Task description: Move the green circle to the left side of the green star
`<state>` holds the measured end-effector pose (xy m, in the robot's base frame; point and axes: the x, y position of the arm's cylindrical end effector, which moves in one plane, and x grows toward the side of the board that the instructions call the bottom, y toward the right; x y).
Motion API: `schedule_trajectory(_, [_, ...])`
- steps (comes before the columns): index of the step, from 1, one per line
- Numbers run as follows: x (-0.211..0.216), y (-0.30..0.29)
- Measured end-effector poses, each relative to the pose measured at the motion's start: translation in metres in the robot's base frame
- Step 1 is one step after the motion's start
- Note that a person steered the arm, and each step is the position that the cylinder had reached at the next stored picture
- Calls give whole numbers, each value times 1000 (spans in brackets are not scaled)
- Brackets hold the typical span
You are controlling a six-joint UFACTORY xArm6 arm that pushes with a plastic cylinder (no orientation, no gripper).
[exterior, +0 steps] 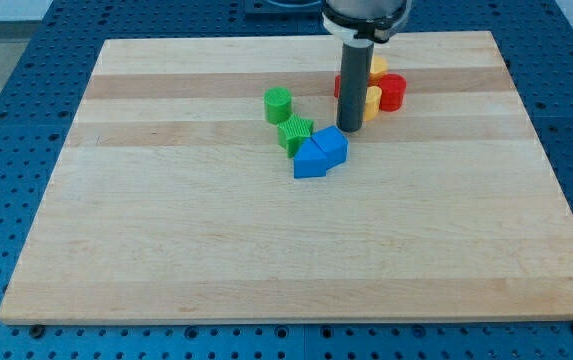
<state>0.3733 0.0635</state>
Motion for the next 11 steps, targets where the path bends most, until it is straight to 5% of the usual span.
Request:
schedule_trajectory(4, [-52,-61])
schedule_trajectory(11, [-43,-130])
